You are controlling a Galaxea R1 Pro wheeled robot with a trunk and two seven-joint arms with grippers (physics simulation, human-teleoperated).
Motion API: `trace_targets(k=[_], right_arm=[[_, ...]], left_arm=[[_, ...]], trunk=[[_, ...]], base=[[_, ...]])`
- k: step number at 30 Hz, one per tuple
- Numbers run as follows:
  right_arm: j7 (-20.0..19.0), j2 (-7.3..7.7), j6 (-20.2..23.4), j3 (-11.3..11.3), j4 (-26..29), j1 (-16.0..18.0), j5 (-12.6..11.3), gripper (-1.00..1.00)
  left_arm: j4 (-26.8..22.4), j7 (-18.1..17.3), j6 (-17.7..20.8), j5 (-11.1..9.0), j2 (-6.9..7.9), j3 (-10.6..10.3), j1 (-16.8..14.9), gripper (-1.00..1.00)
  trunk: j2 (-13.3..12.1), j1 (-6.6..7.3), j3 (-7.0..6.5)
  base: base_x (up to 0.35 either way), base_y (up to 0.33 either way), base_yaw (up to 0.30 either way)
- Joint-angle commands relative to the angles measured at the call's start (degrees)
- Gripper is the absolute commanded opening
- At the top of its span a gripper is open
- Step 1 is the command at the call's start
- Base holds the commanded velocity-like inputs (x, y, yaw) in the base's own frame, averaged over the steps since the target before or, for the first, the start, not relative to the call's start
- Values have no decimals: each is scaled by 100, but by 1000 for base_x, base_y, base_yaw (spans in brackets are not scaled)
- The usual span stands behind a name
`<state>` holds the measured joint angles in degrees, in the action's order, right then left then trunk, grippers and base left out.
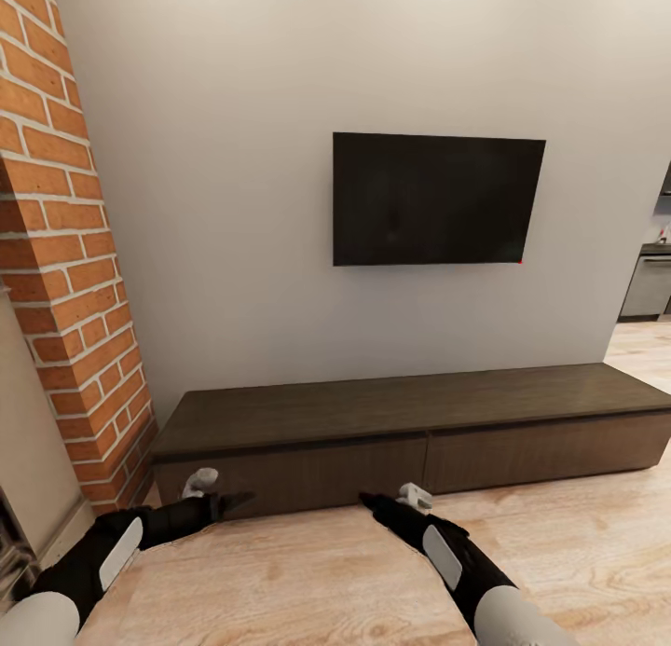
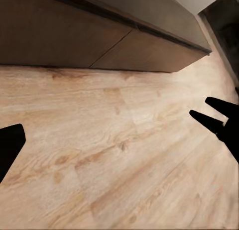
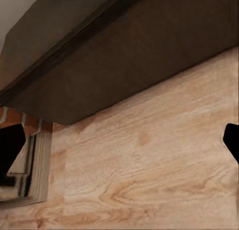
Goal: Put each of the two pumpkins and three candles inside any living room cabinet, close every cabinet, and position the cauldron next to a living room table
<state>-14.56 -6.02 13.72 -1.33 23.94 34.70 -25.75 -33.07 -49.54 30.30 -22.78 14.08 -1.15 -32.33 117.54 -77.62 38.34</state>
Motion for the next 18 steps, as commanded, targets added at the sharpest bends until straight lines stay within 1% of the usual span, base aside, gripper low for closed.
trace_targets(k=[1,3,4,5,6,8,9,10,11,12,14,16,18], right_arm=[[-10,82,45,-378,0,1,-60,100],[-27,150,68,-780,-15,1,-80,100],[-111,202,101,-1035,-27,1,-88,100],[-293,267,142,-1219,-44,1,-95,100],[-696,375,258,-1502,-99,1,-127,100],[-1152,533,477,-1826,-273,1,-159,100],[-1239,574,524,-1896,-329,1,-164,100],[-1418,688,627,-2082,-493,1,-168,100],[-1488,747,667,-2193,-583,1,-171,100],[-1513,769,681,-2248,-618,1,-174,100],[-1576,821,719,-2467,-702,1,-176,100],[-1650,838,735,-2645,-736,1,-171,100],[-1796,844,742,-2728,-750,1,-169,100]], left_arm=[[18,-337,132,-152,88,-6,-2,100],[35,-575,308,-217,142,-2,-2,100],[42,-711,420,-238,159,-1,-2,100],[44,-819,467,-247,165,1,-2,100],[32,-1005,511,-250,168,1,-2,100],[20,-1209,541,-262,161,-5,-2,100],[18,-1248,546,-264,160,-5,-2,100],[13,-1342,562,-268,158,-5,-2,100],[9,-1395,605,-271,157,-3,-2,100],[6,-1419,652,-271,157,-2,-2,100],[-6,-1539,960,-271,157,3,-2,100],[-60,-1735,1247,-271,161,0,-2,100],[-161,-1989,1389,-271,174,-5,-2,100]], trunk=[[3,1,6],[3,1,6],[3,1,6],[3,1,6],[3,1,6],[3,1,6],[3,1,6],[3,1,6],[3,1,6],[3,1,6],[3,1,6],[3,1,6],[3,1,6]], base=[[0,0,0],[0,0,0],[0,0,0],[0,0,0],[0,0,0],[0,0,0],[0,0,0],[0,0,0],[0,0,0],[0,0,0],[0,0,0],[0,0,0],[0,0,0]])
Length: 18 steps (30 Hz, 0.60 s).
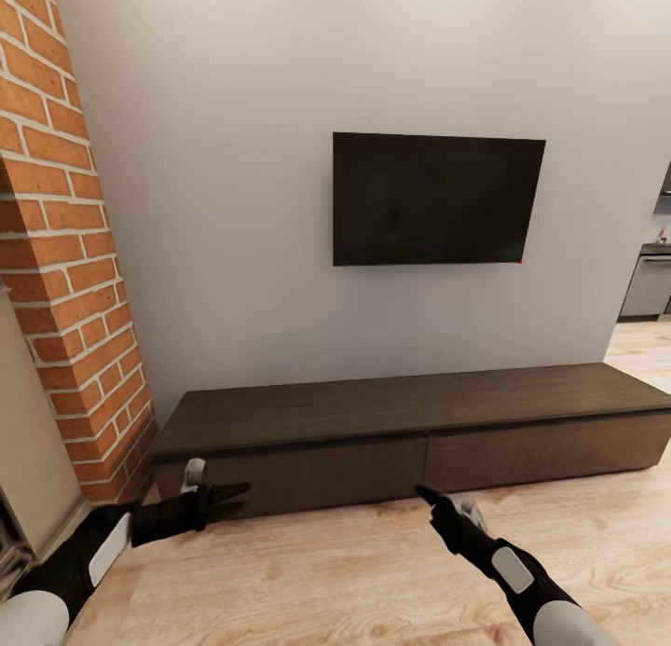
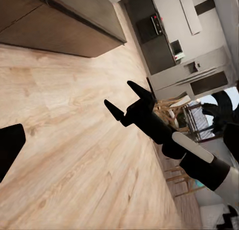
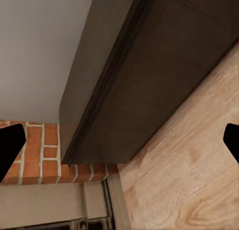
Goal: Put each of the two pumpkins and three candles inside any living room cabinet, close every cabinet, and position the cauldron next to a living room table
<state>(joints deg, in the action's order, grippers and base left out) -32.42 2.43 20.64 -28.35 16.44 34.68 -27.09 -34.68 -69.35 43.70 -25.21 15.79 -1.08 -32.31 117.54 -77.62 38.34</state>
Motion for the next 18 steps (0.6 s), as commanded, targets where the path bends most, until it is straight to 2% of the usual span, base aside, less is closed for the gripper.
trace_targets(k=[1,7,11,13,18], right_arm=[[-114,1,54,-44,-3,4,-34,100],[-470,3,223,-67,-8,4,-28,100],[-572,9,316,-66,1,4,-26,100],[-883,12,347,-67,3,4,-28,100],[-1365,12,355,-78,4,-4,-40,100]], left_arm=[[-27,-152,88,-28,7,-15,-3,100],[-118,-939,166,-31,4,-37,3,100],[-123,-1234,178,-35,5,-38,5,100],[-132,-1499,210,-35,10,-34,6,100],[-97,-1628,254,-40,9,-31,6,100]], trunk=[[3,1,6],[3,1,6],[-77,45,-30],[-158,89,-65],[-358,198,-155]], base=[[0,0,0],[0,0,0],[0,0,0],[0,0,0],[0,0,0]])
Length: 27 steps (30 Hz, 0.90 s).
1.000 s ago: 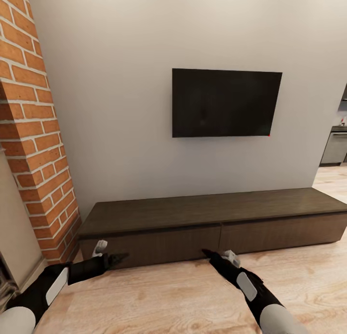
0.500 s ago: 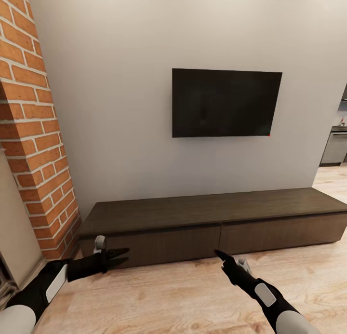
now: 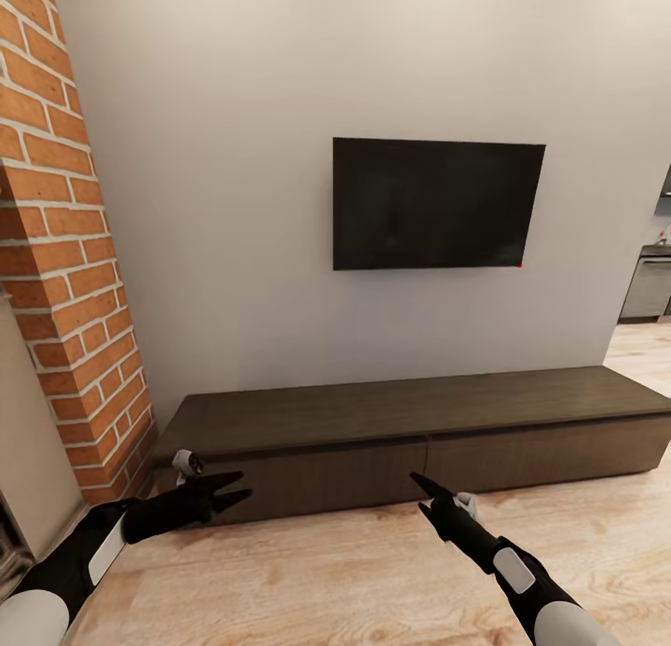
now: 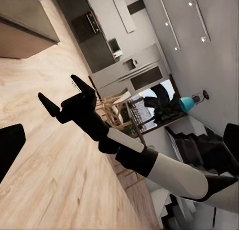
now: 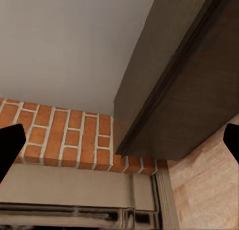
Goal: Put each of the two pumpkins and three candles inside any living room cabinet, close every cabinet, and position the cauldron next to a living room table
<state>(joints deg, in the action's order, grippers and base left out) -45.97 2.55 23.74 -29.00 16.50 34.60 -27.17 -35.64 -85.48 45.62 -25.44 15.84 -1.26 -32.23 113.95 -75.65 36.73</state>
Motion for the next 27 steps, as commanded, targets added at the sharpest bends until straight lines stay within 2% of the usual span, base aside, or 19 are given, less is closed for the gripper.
trace_targets(k=[1,4,12,18,24,27], right_arm=[[-63,0,48,-15,13,0,-31,100],[-114,5,51,-23,11,-1,-25,100],[-106,-19,-62,-19,9,-6,-6,100],[-62,-18,-121,-18,44,-4,7,100],[294,-35,-419,-18,45,-5,14,100],[879,-39,-607,-25,43,-2,-1,100]], left_arm=[[3,-106,129,-11,5,-17,-3,100],[-14,-452,337,37,6,-51,-3,100],[22,-452,424,67,-4,-101,-3,100],[31,-452,425,30,4,-82,11,100],[39,-452,378,42,-10,-73,23,100],[40,-452,363,59,-20,-69,23,100]], trunk=[[-39,23,-12],[-159,89,-66],[-480,265,-210],[-480,265,-210],[-480,265,-210],[-480,265,-210]], base=[[0,0,0],[0,0,0],[0,0,0],[0,0,0],[117,0,0],[310,0,0]])
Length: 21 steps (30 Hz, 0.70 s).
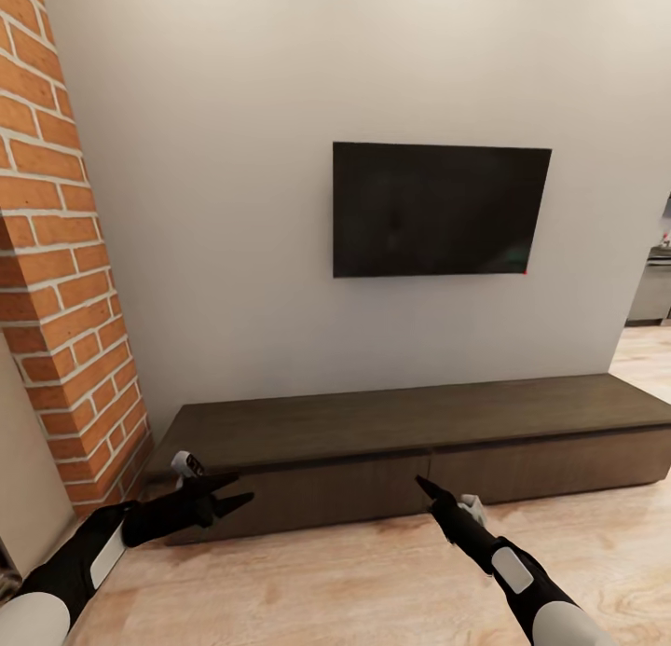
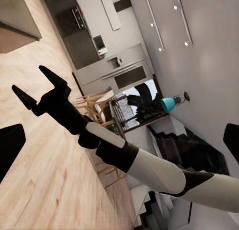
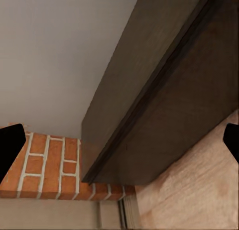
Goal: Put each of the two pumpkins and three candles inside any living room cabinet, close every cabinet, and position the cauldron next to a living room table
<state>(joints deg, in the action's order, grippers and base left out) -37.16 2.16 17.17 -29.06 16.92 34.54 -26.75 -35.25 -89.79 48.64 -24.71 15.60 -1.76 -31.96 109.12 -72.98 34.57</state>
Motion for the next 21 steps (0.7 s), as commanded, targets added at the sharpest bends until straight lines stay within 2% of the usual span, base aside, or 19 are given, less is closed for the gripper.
trace_targets(k=[1,2,5,12,16,18,21], right_arm=[[157,-2,-24,-23,5,4,-47,100],[390,-4,-183,-26,9,2,-56,100],[643,-5,-384,-27,-6,0,-63,100],[656,8,-432,-34,17,1,-75,100],[529,24,-385,-38,-23,2,-83,100],[324,27,-376,-38,-41,2,-126,100],[34,36,-341,-28,-59,0,-440,100]], left_arm=[[1,-21,59,-11,4,-18,-4,100],[1,-21,58,-9,5,-18,-4,100],[1,-21,58,-11,0,-18,-4,100],[1,-21,49,-29,-11,-18,-4,100],[1,-21,49,-8,-22,-18,-4,100],[1,-21,49,-16,-22,-18,-4,100],[1,-21,49,-28,-27,-18,-4,100]], trunk=[[3,-3,7],[3,-3,7],[3,-3,7],[3,-3,7],[3,-3,7],[3,-3,7],[3,-3,7]], base=[[332,0,0],[337,0,0],[290,0,0],[55,0,0],[152,0,0],[150,0,0],[51,0,0]])
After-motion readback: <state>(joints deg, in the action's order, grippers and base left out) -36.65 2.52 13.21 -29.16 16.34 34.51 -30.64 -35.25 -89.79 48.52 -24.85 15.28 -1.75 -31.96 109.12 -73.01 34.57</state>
